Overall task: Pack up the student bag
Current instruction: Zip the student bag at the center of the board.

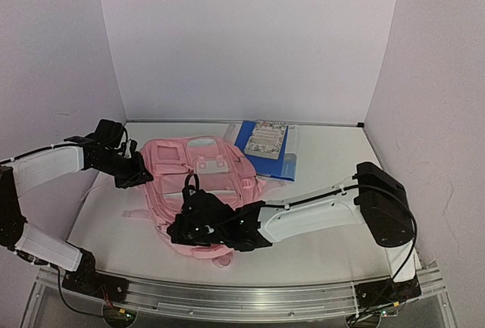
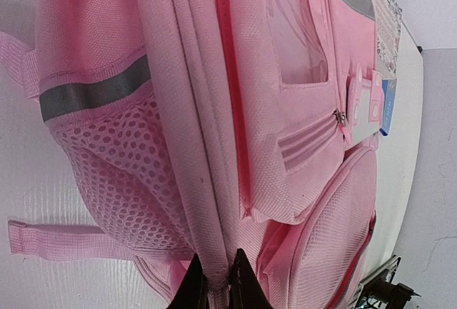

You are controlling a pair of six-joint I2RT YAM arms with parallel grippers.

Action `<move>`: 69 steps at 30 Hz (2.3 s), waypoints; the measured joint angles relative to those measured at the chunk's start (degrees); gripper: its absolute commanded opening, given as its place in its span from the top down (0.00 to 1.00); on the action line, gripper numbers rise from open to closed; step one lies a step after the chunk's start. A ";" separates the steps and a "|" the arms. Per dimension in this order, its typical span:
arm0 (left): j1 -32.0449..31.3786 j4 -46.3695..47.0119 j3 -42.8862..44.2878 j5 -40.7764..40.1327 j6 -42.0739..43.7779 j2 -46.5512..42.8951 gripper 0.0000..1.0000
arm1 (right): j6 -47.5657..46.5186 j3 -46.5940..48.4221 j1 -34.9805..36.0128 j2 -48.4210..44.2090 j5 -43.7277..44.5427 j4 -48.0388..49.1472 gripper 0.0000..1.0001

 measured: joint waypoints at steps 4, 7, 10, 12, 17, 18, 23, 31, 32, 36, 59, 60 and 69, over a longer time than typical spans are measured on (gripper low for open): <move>0.55 -0.84 1.16 0.74 0.45 0.96 1.00 | -2.37 -0.50 0.02 -1.64 2.36 -2.54 1.00; 1.05 -1.00 1.82 1.22 0.96 1.83 1.00 | -4.19 -1.58 0.33 -2.80 4.21 -3.91 1.00; 1.96 -1.03 2.22 1.86 1.77 3.05 1.00 | -6.00 -2.57 1.06 -4.46 6.43 -5.88 1.00; 3.00 -0.97 2.76 1.88 2.29 4.08 1.00 | -7.19 -3.28 1.56 -5.57 8.22 -8.24 1.00; 4.77 -1.00 3.98 1.76 4.41 6.08 1.00 | -9.08 -5.32 1.64 -6.18 11.27 -10.93 1.00; 4.98 -1.00 4.22 1.76 4.85 6.43 1.00 | -9.29 -5.88 1.59 -6.20 11.83 -11.16 1.00; 5.86 -1.08 5.07 2.13 6.48 7.77 0.75 | -10.03 -8.57 1.27 -7.46 14.54 -11.24 1.00; 8.20 3.38 3.69 1.65 5.12 5.06 0.25 | -12.47 -8.81 0.73 -8.33 12.99 -11.21 1.00; 8.21 3.65 2.18 1.78 4.47 3.21 0.23 | -12.52 -8.80 0.66 -8.32 12.31 -10.70 1.00; 7.81 3.09 -4.94 2.17 1.14 -5.42 0.25 | -12.45 -8.40 0.34 -7.46 9.67 -8.34 1.00; 1.44 14.51 -24.54 9.90 -16.03 -12.17 0.93 | -12.47 -7.69 0.31 -5.57 8.15 -5.57 1.00; 1.40 15.12 -24.50 9.96 -15.91 -11.79 0.99 | -12.46 -7.69 0.31 -5.57 8.32 -5.53 1.00; 0.95 12.78 -22.39 8.41 -14.31 -11.72 1.00 | -9.85 -15.47 -1.19 -10.35 10.34 -3.70 1.00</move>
